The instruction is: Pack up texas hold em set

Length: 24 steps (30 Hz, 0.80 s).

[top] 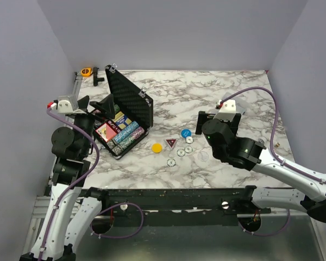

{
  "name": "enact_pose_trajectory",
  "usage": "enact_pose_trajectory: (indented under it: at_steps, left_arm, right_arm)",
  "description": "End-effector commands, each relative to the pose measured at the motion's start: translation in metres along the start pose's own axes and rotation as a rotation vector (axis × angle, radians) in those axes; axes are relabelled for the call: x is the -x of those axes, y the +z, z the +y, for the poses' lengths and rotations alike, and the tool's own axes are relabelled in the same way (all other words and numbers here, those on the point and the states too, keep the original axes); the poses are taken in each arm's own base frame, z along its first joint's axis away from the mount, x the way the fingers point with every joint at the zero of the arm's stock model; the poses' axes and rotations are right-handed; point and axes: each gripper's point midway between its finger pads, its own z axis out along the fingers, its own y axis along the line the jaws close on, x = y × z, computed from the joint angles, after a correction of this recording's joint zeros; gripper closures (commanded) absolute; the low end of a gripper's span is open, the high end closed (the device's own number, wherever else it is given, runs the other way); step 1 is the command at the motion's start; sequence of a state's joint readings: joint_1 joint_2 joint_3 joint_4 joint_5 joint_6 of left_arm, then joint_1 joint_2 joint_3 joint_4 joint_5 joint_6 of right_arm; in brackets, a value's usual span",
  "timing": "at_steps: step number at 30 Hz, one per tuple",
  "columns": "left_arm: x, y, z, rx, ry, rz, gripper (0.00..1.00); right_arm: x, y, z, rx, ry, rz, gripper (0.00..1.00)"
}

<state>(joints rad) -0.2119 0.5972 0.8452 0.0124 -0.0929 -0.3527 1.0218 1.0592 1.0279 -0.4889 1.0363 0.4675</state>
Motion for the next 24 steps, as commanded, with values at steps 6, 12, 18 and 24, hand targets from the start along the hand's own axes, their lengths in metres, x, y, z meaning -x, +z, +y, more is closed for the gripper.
enact_pose_trajectory:
  at_steps: [6, 12, 18, 24]
  left_arm:
    - [-0.003, 0.007, -0.011, -0.031, -0.020, 0.031, 0.02]
    - [-0.001, 0.005, -0.014, -0.036, -0.022, 0.025, 0.01]
    - [-0.009, 0.006, -0.019, -0.043, -0.009, 0.064, 0.01]
    - [-0.005, 0.002, -0.022, -0.045, 0.031, 0.066, 0.01]
  right_arm:
    - [-0.015, -0.001, -0.002, 0.000, -0.016, 0.046, 0.00]
    - [-0.040, 0.003, 0.003, -0.010, -0.039, 0.110, 0.00]
    - [-0.068, 0.009, 0.028, 0.053, 0.005, 0.181, 0.00]
    - [-0.099, 0.024, 0.067, 0.150, -0.006, 0.280, 0.00]
